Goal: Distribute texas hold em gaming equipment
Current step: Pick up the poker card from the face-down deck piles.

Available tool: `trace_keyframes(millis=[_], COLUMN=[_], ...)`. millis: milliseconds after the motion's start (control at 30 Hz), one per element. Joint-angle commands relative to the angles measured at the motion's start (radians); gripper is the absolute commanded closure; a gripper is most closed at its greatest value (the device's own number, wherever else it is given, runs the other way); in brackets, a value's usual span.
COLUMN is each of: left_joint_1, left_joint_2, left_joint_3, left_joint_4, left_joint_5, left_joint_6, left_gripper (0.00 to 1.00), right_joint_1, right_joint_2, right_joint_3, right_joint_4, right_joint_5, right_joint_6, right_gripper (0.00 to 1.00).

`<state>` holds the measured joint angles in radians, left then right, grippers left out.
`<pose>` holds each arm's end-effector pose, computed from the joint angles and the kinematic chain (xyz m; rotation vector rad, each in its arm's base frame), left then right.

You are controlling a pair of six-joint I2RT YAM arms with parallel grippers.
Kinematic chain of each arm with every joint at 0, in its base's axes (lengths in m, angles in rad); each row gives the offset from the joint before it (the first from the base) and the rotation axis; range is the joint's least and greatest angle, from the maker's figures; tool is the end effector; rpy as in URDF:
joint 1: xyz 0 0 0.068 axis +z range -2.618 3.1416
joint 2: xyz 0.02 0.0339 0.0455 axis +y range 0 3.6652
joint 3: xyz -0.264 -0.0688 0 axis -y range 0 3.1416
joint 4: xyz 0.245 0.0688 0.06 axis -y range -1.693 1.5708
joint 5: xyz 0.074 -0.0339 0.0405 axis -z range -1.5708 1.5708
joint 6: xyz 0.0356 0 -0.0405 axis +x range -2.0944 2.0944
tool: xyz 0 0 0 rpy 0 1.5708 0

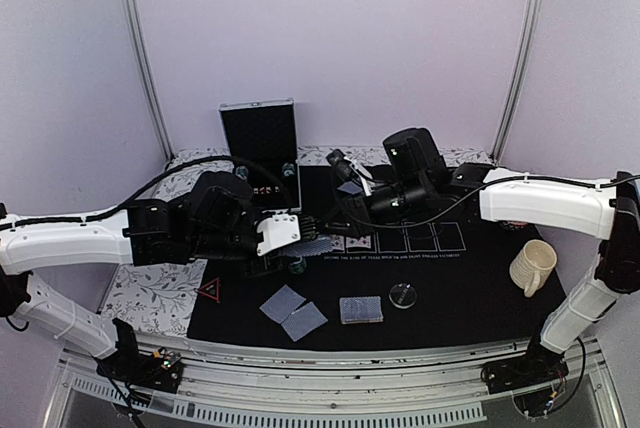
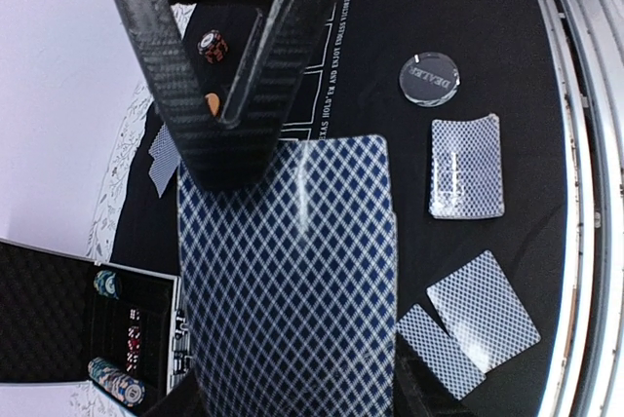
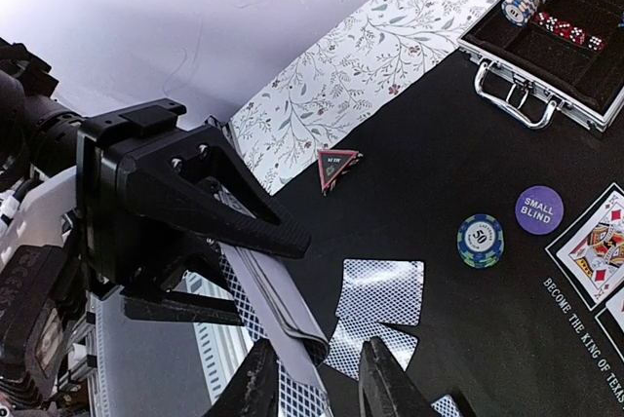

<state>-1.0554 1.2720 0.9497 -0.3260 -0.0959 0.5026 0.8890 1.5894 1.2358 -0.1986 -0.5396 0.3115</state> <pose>0.1414 -0.2427 0.2790 1.5236 1.6186 -0.1988 0.2155 0.2946 0.2941 -0.9884 2.0887 1.2415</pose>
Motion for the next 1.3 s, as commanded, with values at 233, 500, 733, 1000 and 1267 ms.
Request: trace_keyframes(millis=[233,500,733,1000,1267], left_joint_1=[0.016,0.026,0.033,0.032,0.036], left_joint_2=[-0.033,-0.043,-0.052,-0.041,-0.053], left_joint_3=[0.007,-0.008,-0.018,-0.014,-0.03], left_joint_4=[0.026,0.021,0.019,0.036,0.026], left_joint_5=[0.021,0.007,0.008,0.026,0.016], left_joint_6=[-0.015,-0.014,-0.019,-0.016,-0.014], left_gripper=[0.52,0.53,0.53,0.53,0.54], right_joint_1=[-0.003,-0.011,-0.018,-0.019,-0.045], right_joint_2=[0.005,-0.036,-0.057,-0.025,-0.095], right_joint_3=[-0.017,-0.019,-0.05,-0.035,-0.07], right_joint_4=[0.022,-0.012,-0.025,-0.011,-0.012], right_joint_5=[0.001,0.026,0.032,-0.025,-0.005], right_joint_6=[-0.001,-0.013,-0.018,-0.018,-0.029], right_gripper=[0.92,0.97,0.97,0.96,0.98])
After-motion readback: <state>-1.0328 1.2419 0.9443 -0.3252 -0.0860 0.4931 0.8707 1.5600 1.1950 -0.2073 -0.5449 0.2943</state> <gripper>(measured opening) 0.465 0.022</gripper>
